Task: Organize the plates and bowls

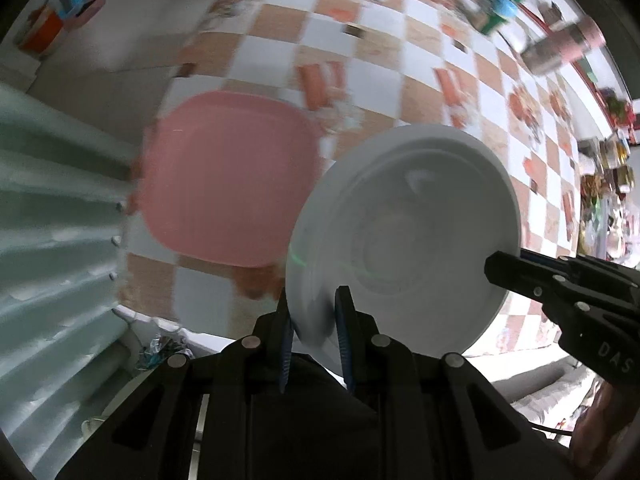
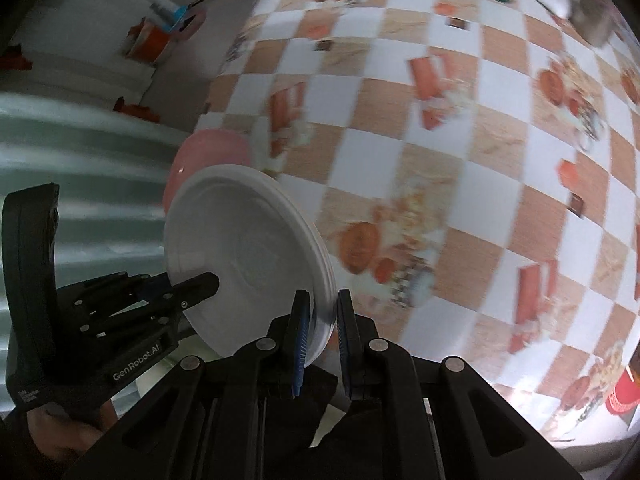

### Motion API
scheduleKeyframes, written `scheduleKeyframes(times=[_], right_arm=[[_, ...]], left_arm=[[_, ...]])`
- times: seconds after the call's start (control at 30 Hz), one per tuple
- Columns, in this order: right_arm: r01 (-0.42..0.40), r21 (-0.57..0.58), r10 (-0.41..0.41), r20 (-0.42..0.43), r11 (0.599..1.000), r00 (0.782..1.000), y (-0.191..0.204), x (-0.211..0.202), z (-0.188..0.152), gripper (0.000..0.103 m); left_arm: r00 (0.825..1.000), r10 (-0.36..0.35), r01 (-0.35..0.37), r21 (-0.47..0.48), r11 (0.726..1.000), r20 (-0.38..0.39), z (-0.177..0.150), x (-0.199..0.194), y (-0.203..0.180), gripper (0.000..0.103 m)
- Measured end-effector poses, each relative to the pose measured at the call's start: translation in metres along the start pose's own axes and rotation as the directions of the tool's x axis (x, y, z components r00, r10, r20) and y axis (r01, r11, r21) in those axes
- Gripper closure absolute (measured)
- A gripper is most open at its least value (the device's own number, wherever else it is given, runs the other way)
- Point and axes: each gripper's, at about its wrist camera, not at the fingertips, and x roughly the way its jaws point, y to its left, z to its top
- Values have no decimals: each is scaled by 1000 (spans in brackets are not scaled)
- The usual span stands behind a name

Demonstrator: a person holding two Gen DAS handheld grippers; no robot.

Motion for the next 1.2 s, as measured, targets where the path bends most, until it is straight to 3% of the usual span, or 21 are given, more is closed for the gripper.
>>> scheduleKeyframes(times=[0.27, 0.4, 0.5, 0.53, 0.57, 0.6, 0.63, 0.83, 0.87, 1.0, 1.2], right_arm=[[36, -42, -36, 11, 998, 999, 77, 24, 53, 88], [71, -37, -71, 15, 997, 997, 100, 35, 73, 87], [137, -11, -137, 9, 990, 990, 103, 45, 84, 87], [138, 4, -138, -2, 990, 990, 101, 47, 85, 75], [137, 20, -137, -7, 990, 991, 99, 48, 87, 43], [145, 38, -146, 10, 989, 989, 97, 46, 86, 31], [157, 40, -158, 38, 987, 987, 97, 42, 84, 29], [219, -65, -216, 60, 974, 975, 124, 29, 72, 29], [235, -86, -230, 63, 968, 971, 129, 28, 70, 29], [358, -193, -346, 97, 913, 933, 144, 24, 56, 29], [405, -201, -398, 78, 892, 914, 132, 21, 39, 29]], left_arm=[[1000, -5, 5, -36, 999, 25, 29, -11, 69, 79], [999, 46, -45, -29, 999, 21, 44, -2, 88, 51], [999, 45, -45, -23, 999, 13, 49, 2, 100, 50], [999, 49, -49, -14, 999, 13, 50, 2, 102, 50], [998, 54, -54, 3, 999, 19, 51, 1, 102, 50], [998, 59, -59, 24, 998, 27, 51, -1, 100, 50], [998, 62, -64, 42, 997, 32, 52, -2, 100, 50], [990, 105, -120, 180, 976, 90, 47, -13, 80, 48], [989, 112, -129, 196, 972, 95, 45, -14, 78, 46], [984, 131, -157, 246, 956, 120, 38, -19, 75, 22], [989, 88, -114, 231, 966, 122, 30, -24, 81, 19]])
